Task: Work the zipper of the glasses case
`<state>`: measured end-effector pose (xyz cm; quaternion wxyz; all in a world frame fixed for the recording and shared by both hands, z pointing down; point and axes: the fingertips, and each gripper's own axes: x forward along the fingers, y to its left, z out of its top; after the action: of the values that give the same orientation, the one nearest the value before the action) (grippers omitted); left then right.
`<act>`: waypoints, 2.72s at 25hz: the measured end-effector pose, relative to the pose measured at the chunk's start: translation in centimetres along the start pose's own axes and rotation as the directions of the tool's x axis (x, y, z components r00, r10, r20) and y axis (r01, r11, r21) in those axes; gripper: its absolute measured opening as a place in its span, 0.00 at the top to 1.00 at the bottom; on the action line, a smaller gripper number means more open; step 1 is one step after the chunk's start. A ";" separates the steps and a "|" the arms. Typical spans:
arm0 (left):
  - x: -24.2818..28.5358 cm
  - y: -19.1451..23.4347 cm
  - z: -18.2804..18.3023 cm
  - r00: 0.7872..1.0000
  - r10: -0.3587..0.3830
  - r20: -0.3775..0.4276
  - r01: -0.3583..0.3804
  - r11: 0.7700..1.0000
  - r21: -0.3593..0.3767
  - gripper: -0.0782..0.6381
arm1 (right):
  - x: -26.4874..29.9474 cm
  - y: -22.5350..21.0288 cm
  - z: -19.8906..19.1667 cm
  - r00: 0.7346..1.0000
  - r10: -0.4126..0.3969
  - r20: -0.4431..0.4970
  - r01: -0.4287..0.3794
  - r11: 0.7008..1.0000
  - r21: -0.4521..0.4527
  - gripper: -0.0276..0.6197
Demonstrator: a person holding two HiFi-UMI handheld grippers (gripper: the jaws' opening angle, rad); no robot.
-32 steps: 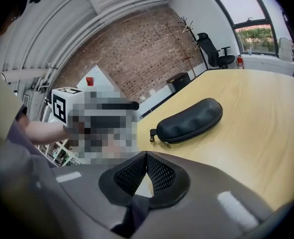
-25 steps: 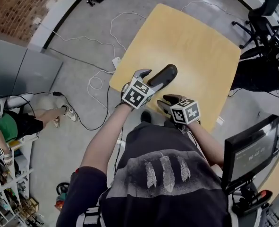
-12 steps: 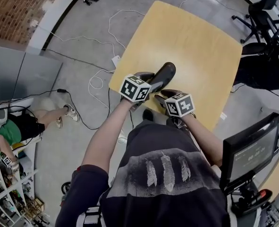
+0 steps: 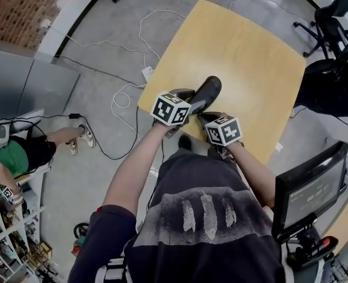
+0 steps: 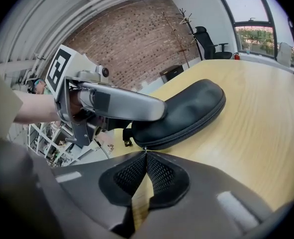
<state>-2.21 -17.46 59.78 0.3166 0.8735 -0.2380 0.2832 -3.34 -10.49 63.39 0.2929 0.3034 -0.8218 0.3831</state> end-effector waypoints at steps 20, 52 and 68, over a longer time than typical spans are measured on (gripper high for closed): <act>0.5 0.0 -0.2 0.997 0.075 -0.031 -0.070 0.988 0.141 0.60 | -1.4 -3.4 0.1 0.994 -0.103 -0.035 0.099 0.989 -0.114 0.96; -0.4 -0.2 -0.9 0.995 0.072 -0.066 -0.059 0.980 0.192 0.62 | -3.6 -8.2 3.1 0.978 -0.208 0.019 0.209 0.964 -0.165 0.96; -0.2 -0.6 -1.1 0.994 0.079 -0.080 -0.058 0.970 0.237 0.62 | -4.3 -10.2 3.9 0.971 -0.239 0.026 0.240 0.956 -0.169 0.95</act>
<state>-2.37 -16.24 60.13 0.2118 0.8826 -0.2186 0.3583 5.86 -17.78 62.88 0.3600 0.3754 -0.8097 0.2719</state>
